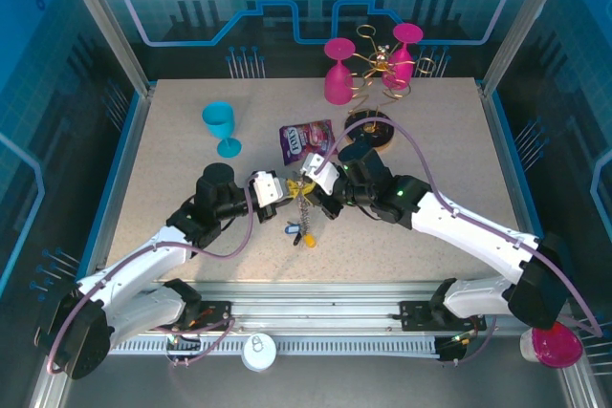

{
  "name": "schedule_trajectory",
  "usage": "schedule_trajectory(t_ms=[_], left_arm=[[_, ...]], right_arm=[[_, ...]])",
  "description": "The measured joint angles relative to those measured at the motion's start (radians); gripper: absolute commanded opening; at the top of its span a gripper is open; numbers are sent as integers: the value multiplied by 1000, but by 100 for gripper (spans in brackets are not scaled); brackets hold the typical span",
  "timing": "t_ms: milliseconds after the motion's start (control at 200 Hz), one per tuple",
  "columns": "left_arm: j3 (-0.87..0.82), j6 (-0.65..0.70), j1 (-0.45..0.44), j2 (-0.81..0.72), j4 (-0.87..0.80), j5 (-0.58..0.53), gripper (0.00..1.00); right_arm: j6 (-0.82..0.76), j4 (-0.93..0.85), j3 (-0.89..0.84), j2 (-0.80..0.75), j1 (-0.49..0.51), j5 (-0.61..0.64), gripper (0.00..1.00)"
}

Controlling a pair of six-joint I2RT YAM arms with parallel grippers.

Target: Put the keys on the keyring

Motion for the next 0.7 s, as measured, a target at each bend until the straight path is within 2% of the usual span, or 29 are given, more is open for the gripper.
schedule_trajectory(t_ms=[700], left_arm=[[0,39,0,0,-4,-45,0]], right_arm=[[142,132,-66,0,7,67,0]])
